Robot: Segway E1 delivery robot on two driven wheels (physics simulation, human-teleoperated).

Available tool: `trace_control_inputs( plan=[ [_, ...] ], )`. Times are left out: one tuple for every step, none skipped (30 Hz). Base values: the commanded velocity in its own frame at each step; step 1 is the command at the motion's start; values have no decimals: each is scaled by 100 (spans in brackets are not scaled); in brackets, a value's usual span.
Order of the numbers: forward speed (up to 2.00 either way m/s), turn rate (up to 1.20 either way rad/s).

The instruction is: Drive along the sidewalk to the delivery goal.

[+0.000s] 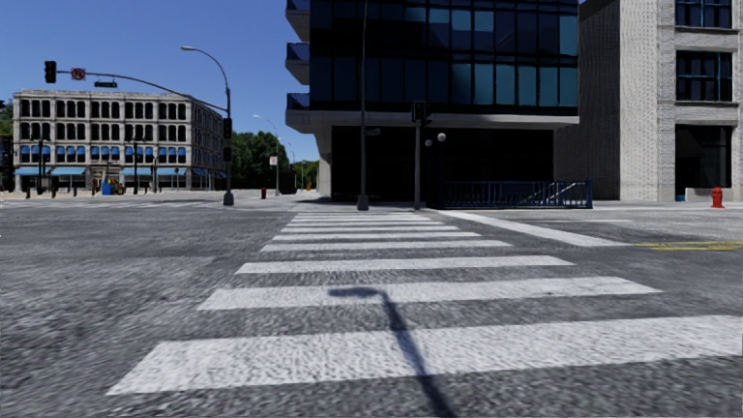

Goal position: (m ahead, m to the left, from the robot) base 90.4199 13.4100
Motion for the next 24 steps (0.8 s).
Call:
trace_control_inputs(
  plan=[
    [200, 39],
    [200, 39],
    [200, 40],
    [200, 40],
    [200, 40],
    [200, 40],
    [200, 40],
    [200, 40],
    [200, 40],
    [200, 40],
    [200, 40],
    [200, 40],
    [200, 40],
    [200, 40],
    [200, 39],
    [200, 39],
    [200, 0],
    [200, 0],
    [200, 0],
    [200, 0],
    [200, 0],
    [200, 0],
    [200, 0],
    [200, 0]
  ],
)
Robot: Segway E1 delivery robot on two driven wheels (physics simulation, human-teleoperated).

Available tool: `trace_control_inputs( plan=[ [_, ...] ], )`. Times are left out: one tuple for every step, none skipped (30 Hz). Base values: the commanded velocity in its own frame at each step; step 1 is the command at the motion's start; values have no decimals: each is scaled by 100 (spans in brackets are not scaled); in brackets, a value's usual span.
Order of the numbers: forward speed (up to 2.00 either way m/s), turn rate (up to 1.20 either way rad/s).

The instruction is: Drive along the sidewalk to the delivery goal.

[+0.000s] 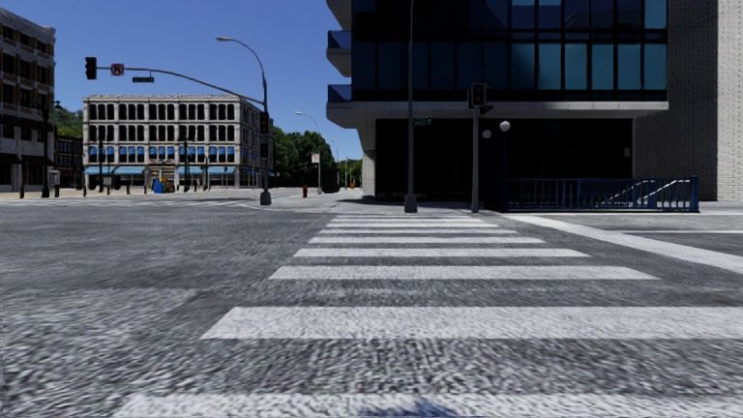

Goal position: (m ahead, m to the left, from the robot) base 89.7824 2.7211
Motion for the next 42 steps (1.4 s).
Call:
trace_control_inputs(
  plan=[
    [200, 0],
    [200, 0],
    [200, 0],
    [200, 0],
    [200, 0],
    [200, 0],
    [200, 0],
    [200, 0],
    [200, 0],
    [200, 0],
    [200, 0],
    [200, 0],
    [200, 0],
    [200, 0],
    [200, 0],
    [200, 0],
    [200, 0],
    [200, 0],
    [200, 0],
    [200, 0],
    [200, 0],
    [200, 0],
    [200, 0],
    [200, 0],
    [200, 0],
    [200, 0],
    [200, 0],
    [200, 0],
    [200, 0],
    [200, 0],
    [200, 0],
    [200, 0],
    [200, 0],
    [200, 0],
    [200, 0],
    [200, 0],
    [200, 0],
    [200, 0],
    [200, 0],
    [200, 0],
    [200, 0],
    [200, 0]
  ],
)
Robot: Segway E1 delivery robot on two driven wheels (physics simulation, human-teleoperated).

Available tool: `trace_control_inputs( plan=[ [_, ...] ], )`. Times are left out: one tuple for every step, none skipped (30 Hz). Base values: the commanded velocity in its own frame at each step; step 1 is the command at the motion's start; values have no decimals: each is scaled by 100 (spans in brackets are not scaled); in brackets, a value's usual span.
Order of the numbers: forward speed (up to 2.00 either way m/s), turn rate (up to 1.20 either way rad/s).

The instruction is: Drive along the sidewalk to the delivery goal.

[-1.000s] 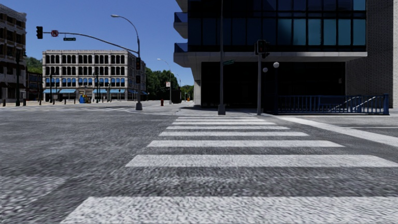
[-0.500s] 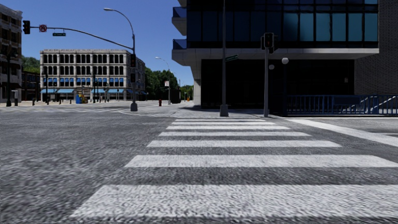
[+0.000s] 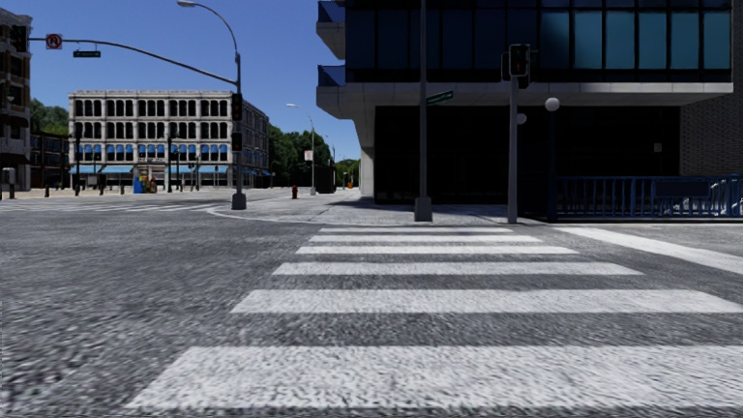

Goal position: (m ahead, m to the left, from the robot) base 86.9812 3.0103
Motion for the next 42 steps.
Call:
trace_control_inputs(
  plan=[
    [200, 0],
    [200, 0],
    [200, 0],
    [200, 0],
    [200, 0],
    [200, 0],
    [200, 0],
    [200, 0],
    [200, 0],
    [200, 0],
    [200, 0],
    [200, 0],
    [200, 0],
    [200, 0],
    [200, 0],
    [200, 0],
    [200, 0],
    [200, 0],
    [200, 0],
    [200, 0],
    [200, 0],
    [200, 0],
    [200, 0],
    [200, 0],
    [200, 0],
    [200, 0],
    [200, 0],
    [200, 0],
    [200, 0],
    [200, 0],
    [200, 0],
    [200, 0],
    [200, 0],
    [200, 0],
    [200, 0],
    [200, 0],
    [200, 0],
    [200, 0],
    [200, 0],
    [200, 0],
    [200, 0],
    [200, 0]
  ],
)
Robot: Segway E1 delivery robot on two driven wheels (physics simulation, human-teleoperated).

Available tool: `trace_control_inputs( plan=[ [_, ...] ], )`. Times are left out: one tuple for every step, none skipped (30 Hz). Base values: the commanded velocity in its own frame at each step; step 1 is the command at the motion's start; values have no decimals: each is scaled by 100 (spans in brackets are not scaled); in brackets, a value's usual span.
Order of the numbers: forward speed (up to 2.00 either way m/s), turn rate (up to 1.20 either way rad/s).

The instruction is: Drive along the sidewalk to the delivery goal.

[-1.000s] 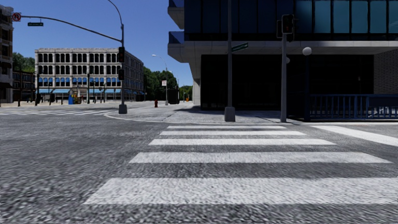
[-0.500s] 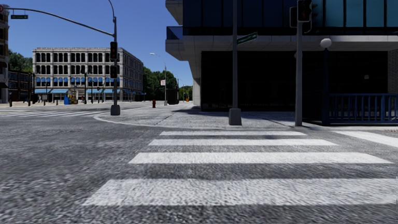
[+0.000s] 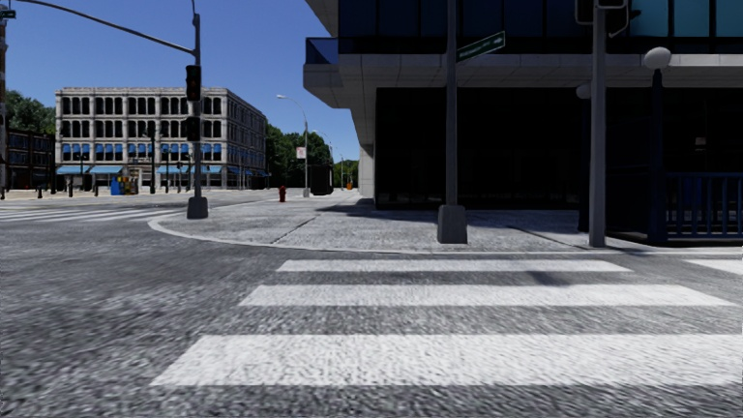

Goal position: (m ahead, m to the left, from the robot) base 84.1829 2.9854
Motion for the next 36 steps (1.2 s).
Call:
trace_control_inputs(
  plan=[
    [200, 0],
    [200, 0],
    [200, 0],
    [200, 0],
    [200, 0],
    [200, 0],
    [200, 0],
    [200, 0],
    [200, 0],
    [200, 0],
    [200, 0],
    [200, 0],
    [200, 0],
    [200, 0],
    [200, 0],
    [200, 0],
    [200, 0],
    [200, 0],
    [200, 0],
    [200, 0],
    [200, 0],
    [200, 0],
    [200, 0],
    [200, 0],
    [200, 0],
    [200, 0],
    [200, 0],
    [200, 0],
    [200, 0],
    [200, 0],
    [200, 0],
    [200, 0],
    [200, 0],
    [200, 0],
    [200, 0],
    [200, 0]
  ],
)
